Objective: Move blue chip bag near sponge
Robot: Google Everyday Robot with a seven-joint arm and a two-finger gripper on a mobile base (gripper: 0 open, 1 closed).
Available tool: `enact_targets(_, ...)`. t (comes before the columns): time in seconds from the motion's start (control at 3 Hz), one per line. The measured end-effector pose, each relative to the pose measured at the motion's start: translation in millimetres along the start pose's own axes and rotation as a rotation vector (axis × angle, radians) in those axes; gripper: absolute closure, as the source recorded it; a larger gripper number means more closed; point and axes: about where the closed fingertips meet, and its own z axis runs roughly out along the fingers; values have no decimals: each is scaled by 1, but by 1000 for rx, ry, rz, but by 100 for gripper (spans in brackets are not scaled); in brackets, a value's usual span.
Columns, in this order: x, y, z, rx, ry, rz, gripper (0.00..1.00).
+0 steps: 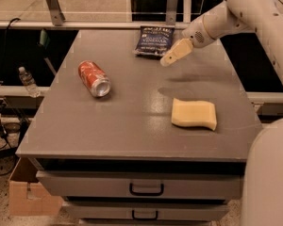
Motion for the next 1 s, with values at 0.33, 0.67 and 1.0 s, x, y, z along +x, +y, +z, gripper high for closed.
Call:
enact_targets(0.33, -20, -1, 24, 25, -94, 38, 0)
enact_targets(0.67, -30, -13, 38, 65, -118, 50, 0)
enact_targets(1.0, -29, -25, 52, 96, -103, 82, 18)
